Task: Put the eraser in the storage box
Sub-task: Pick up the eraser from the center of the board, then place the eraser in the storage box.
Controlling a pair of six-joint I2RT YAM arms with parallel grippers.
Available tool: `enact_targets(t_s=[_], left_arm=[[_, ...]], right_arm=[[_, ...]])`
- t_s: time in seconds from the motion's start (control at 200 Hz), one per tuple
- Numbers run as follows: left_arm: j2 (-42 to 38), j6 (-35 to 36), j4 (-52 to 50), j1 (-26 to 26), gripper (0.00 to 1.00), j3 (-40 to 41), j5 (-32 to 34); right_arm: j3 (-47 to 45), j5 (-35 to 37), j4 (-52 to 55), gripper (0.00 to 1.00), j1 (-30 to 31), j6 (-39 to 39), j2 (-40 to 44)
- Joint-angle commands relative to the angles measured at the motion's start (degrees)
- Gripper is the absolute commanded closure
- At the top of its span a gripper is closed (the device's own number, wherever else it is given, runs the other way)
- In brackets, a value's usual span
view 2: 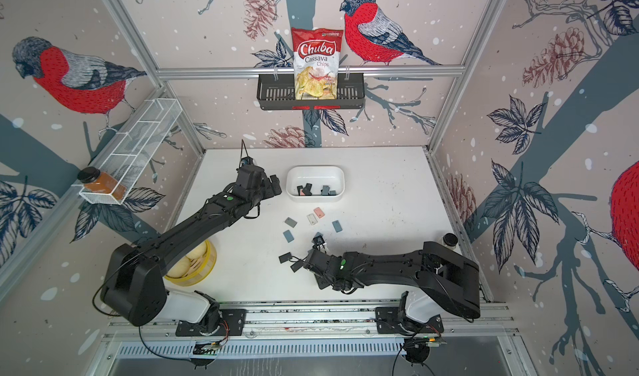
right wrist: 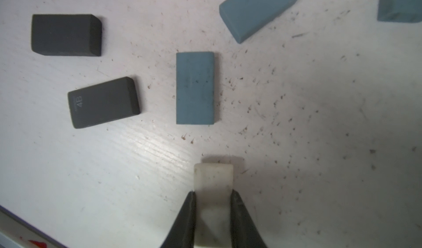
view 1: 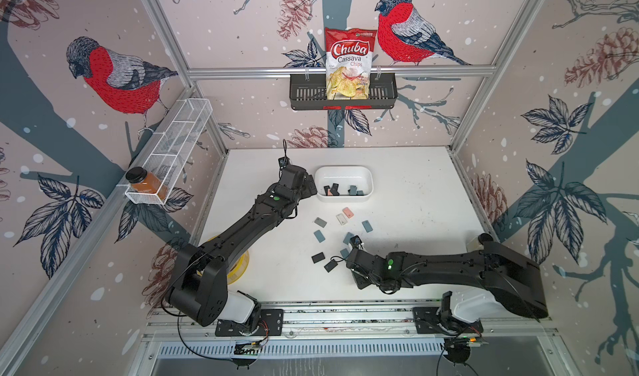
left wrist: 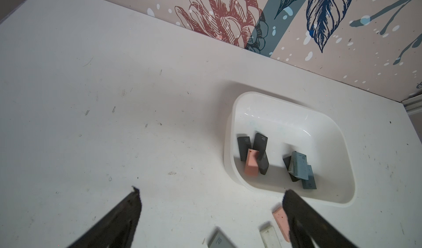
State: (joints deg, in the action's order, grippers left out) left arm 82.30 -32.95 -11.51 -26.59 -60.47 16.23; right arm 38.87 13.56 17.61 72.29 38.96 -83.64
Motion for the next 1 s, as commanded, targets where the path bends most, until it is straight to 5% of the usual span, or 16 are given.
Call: enact_targets(t_s=[0.0,0.4,0.61,0.996], left_arm=[[0.2,0.4,0.6,0.1,0.03,-0.6,-0.4],[2.3,-0.4,-2.6,0.0,0.03,-1.7,-0.7],[3.3,-1.5,-5.9,-0.1,0.03,-3.7,-6.5],[-3.7,-9.4,-2.1,-2.6,0.03,11.1,-11.7]], right_arm=[[0.7,1.0,1.2,0.74,-0.8,-0.3,1.0],[8.1,0.9,3.8,0.74,-9.4,-7.2,5.7],[15.2,-1.6,3.5,0.74,-15.5,-12.1,5.3],[29.0,-13.5,0.6,0.74,-31.7,-17.3,-6.8]])
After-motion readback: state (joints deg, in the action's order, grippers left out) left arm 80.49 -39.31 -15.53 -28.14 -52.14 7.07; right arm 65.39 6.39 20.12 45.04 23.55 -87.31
